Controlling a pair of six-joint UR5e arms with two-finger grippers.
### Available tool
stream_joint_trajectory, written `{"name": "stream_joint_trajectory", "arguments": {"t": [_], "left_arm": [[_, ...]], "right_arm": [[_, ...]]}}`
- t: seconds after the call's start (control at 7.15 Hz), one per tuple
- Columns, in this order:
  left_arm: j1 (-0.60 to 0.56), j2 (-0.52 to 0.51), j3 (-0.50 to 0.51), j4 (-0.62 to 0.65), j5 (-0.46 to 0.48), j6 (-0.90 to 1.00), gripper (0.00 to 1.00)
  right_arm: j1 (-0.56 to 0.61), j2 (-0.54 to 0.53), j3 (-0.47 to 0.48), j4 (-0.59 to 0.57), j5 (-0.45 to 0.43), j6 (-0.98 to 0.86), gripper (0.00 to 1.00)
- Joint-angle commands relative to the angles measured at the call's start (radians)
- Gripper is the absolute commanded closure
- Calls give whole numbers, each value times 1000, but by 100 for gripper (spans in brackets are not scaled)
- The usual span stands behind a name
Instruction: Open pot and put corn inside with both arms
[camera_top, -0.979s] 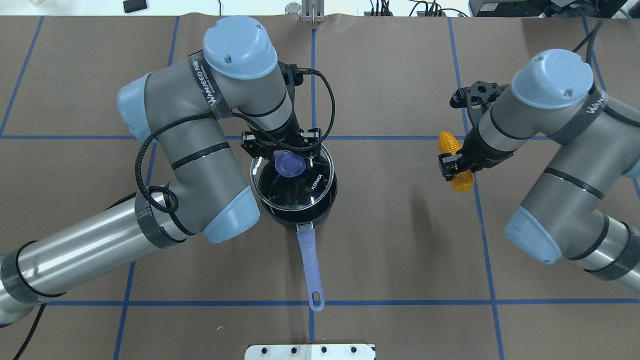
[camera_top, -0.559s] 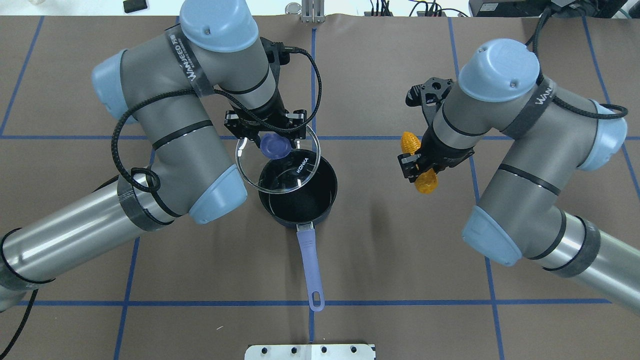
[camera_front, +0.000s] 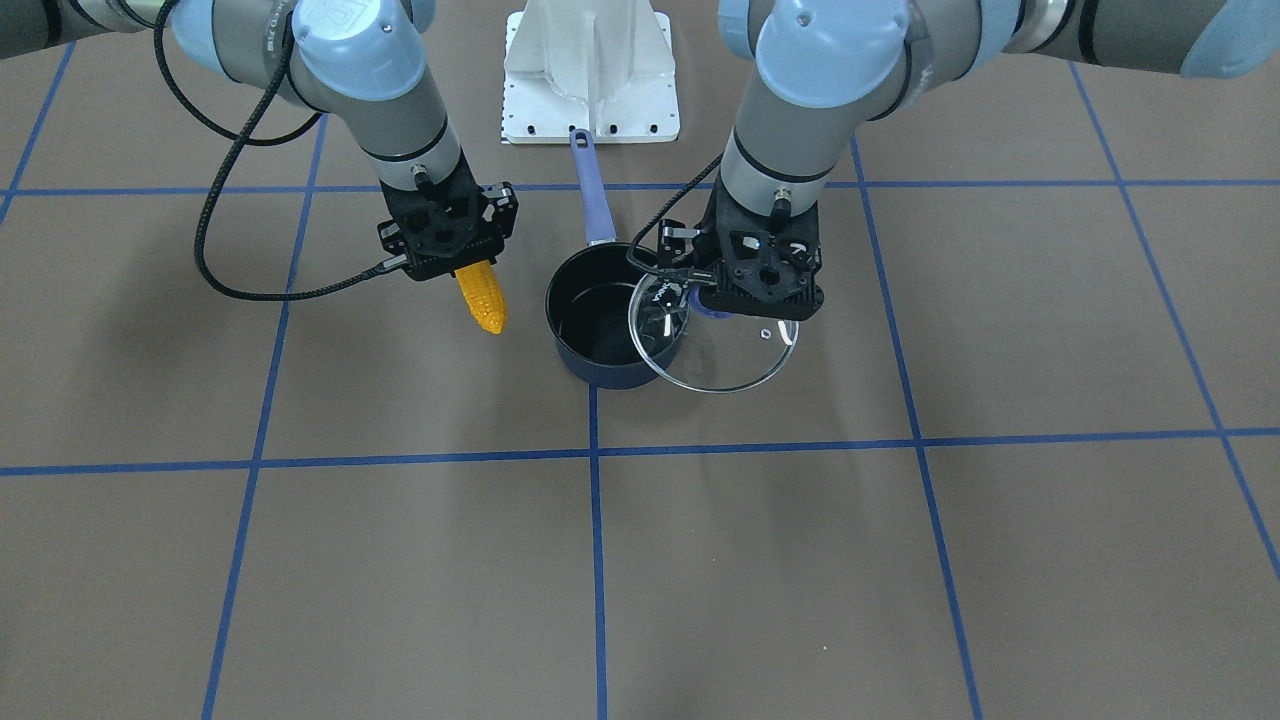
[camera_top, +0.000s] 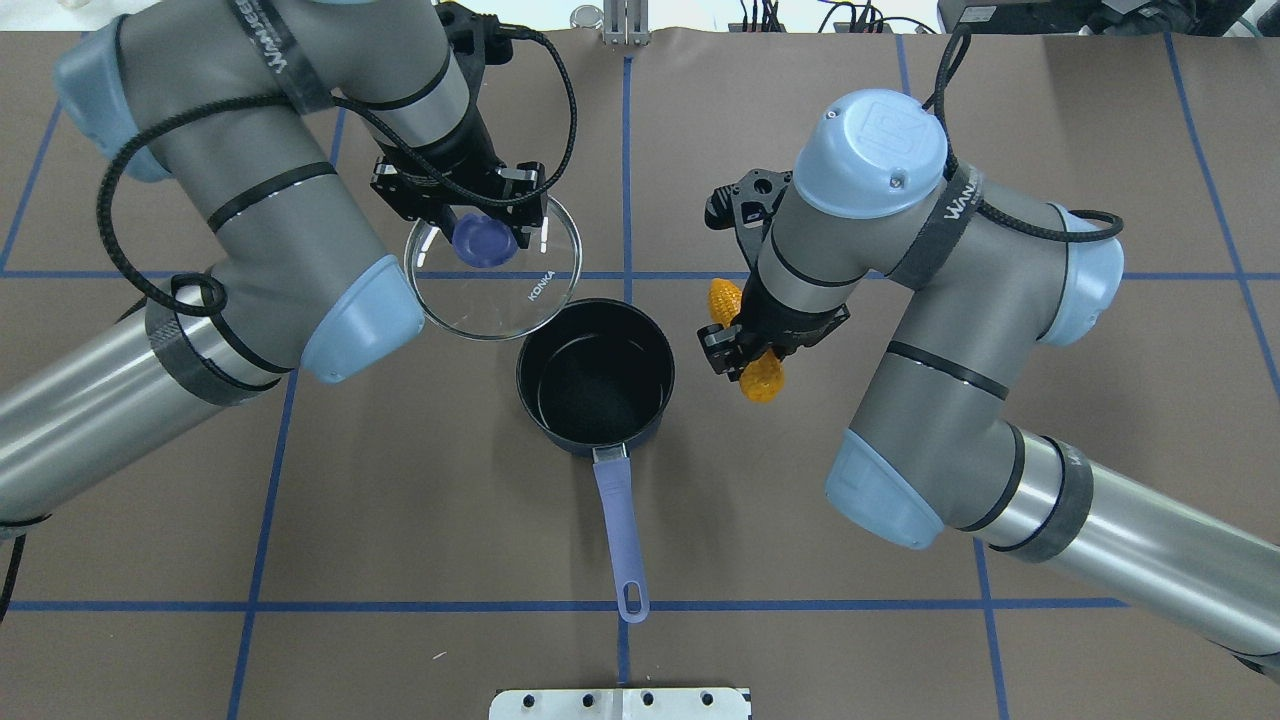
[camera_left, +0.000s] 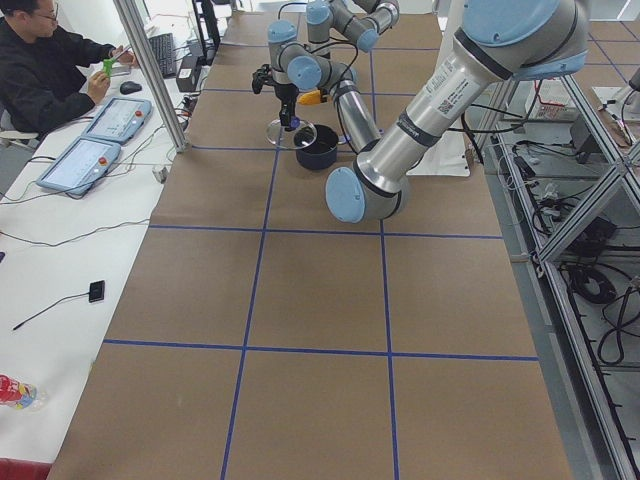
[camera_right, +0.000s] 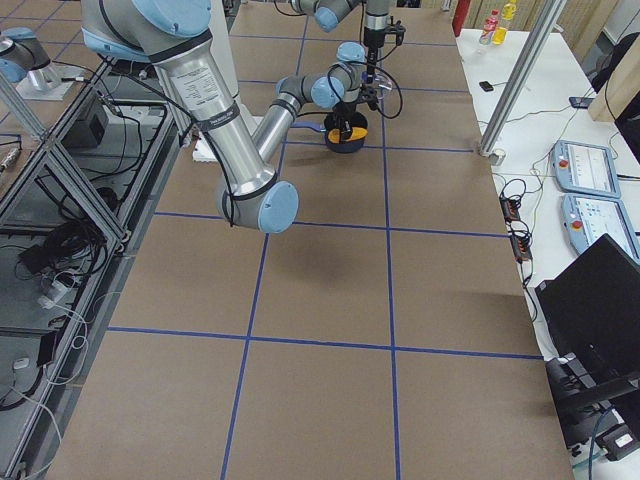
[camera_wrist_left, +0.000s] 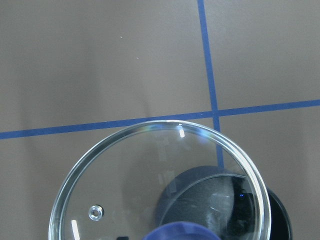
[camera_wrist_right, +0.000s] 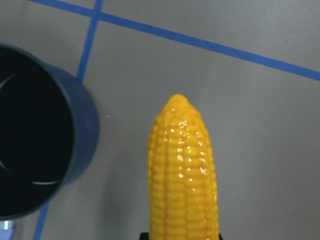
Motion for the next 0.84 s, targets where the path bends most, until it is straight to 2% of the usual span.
{"name": "stream_joint_trajectory", "arguments": {"t": [0.0,0.14,0.28,0.7], "left_arm": [[-31,19,-7,2,-19,30,36],[-34,25,-7,-1,-21,30,36],[-43,25,-9,-1,-21,30,36],[-45,25,-9,-1,-21,30,36]], "right_arm": [[-57,45,-35,26,-71,-3,74],[-86,68,-116,139,-93,3,73],[-94,89,-156,180,-93,3,73],[-96,134,-190,180,-93,-7,72]]}}
